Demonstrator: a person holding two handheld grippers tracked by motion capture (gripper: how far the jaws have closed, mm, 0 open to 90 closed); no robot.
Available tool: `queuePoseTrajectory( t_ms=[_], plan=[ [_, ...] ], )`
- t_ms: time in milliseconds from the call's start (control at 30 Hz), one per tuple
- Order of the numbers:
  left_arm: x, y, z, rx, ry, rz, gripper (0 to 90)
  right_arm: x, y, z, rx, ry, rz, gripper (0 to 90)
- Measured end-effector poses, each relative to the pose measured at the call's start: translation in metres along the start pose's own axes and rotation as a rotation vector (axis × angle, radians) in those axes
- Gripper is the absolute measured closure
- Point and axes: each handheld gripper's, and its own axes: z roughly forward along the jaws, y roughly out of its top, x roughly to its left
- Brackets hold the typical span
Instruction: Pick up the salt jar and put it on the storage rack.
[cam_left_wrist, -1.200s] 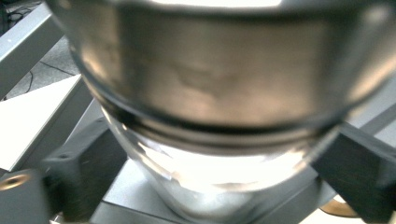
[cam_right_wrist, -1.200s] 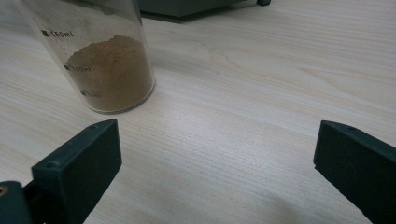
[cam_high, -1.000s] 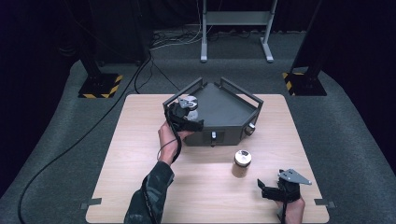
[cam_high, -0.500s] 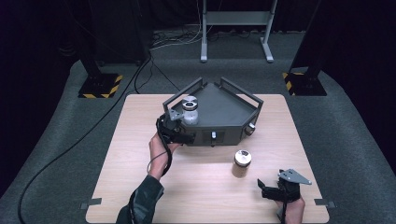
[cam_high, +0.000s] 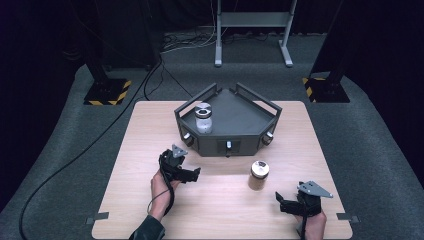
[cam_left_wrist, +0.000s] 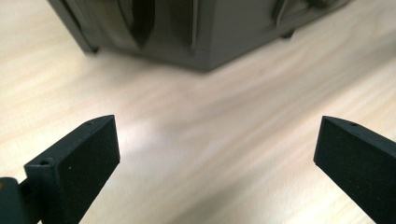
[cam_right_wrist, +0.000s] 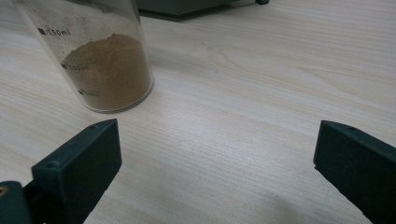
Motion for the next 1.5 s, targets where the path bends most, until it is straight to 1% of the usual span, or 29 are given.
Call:
queuePoseTrajectory(
  t_ms=[67, 167, 233, 300, 367, 433, 500, 533, 600, 667, 767, 800, 833, 867, 1000, 1100, 1267, 1400, 1500],
  plan=[
    [0.001, -0.007, 0.0, 0.012, 0.001, -0.004, 0.1, 0.0, 0.0, 0.0, 0.001, -0.001, 0.003, 0.0],
    [-0.002, -0.017, 0.0, 0.036, 0.026, -0.009, 0.1, 0.0, 0.0, 0.0, 0.0, -0.002, 0.004, 0.0],
    [-0.001, -0.022, 0.0, 0.054, 0.03, -0.015, 0.0, 0.0, 0.0, 0.0, 0.002, -0.002, 0.003, 0.0],
    [0.001, -0.028, -0.002, 0.064, 0.039, -0.036, 0.0, 0.0, 0.0, 0.0, 0.002, -0.001, 0.005, 0.0],
    [0.003, -0.034, -0.003, 0.072, 0.038, -0.046, 0.0, -0.001, 0.0, 0.0, 0.0, 0.0, 0.01, 0.0],
    [0.004, -0.038, -0.004, 0.085, 0.041, -0.048, 0.0, -0.001, 0.0, 0.0, -0.001, 0.0, 0.013, 0.0],
    [0.007, -0.042, -0.004, 0.094, 0.034, -0.062, 0.0, -0.001, 0.0, 0.0, 0.0, 0.0, 0.012, 0.0],
    [0.009, -0.045, -0.005, 0.094, 0.027, -0.073, 0.1, -0.001, 0.0, 0.0, 0.001, 0.0, 0.012, 0.0],
    [0.007, -0.052, -0.007, 0.076, 0.042, -0.085, 0.1, -0.001, 0.0, 0.0, 0.002, 0.001, 0.013, 0.0],
    [0.006, -0.057, -0.009, 0.061, 0.04, -0.091, 0.1, -0.002, 0.0, 0.0, -0.001, 0.001, 0.018, 0.0],
    [0.0, -0.064, -0.009, 0.042, 0.066, -0.075, 0.1, -0.002, -0.001, 0.0, -0.003, 0.0, 0.021, 0.0],
    [-0.007, -0.068, -0.01, 0.035, 0.094, -0.061, 0.1, -0.002, -0.001, 0.0, -0.003, -0.001, 0.02, 0.0],
    [-0.01, -0.075, -0.011, 0.012, 0.106, -0.072, 0.1, -0.001, -0.001, 0.0, -0.003, -0.002, 0.019, 0.0],
    [-0.013, -0.077, -0.012, 0.01, 0.114, -0.079, 0.1, -0.001, -0.001, 0.0, -0.003, -0.003, 0.019, 0.0],
    [-0.015, -0.081, -0.016, 0.007, 0.124, -0.09, 0.2, -0.001, 0.0, 0.0, 0.0, -0.001, 0.014, 0.0],
    [-0.015, -0.081, -0.016, 0.007, 0.125, -0.09, 0.1, 0.0, 0.0, 0.0, -0.001, -0.005, 0.011, 0.0],
    [-0.015, -0.081, -0.016, 0.007, 0.124, -0.085, 0.2, 0.001, -0.001, 0.0, -0.003, -0.012, 0.018, 0.0],
    [-0.015, -0.081, -0.016, 0.007, 0.124, -0.085, 0.2, 0.003, 0.001, 0.001, 0.005, -0.021, 0.007, 0.0],
    [-0.016, -0.081, -0.016, 0.006, 0.127, -0.082, 0.4, 0.001, 0.001, 0.001, 0.008, -0.013, 0.011, 0.0]
  ],
)
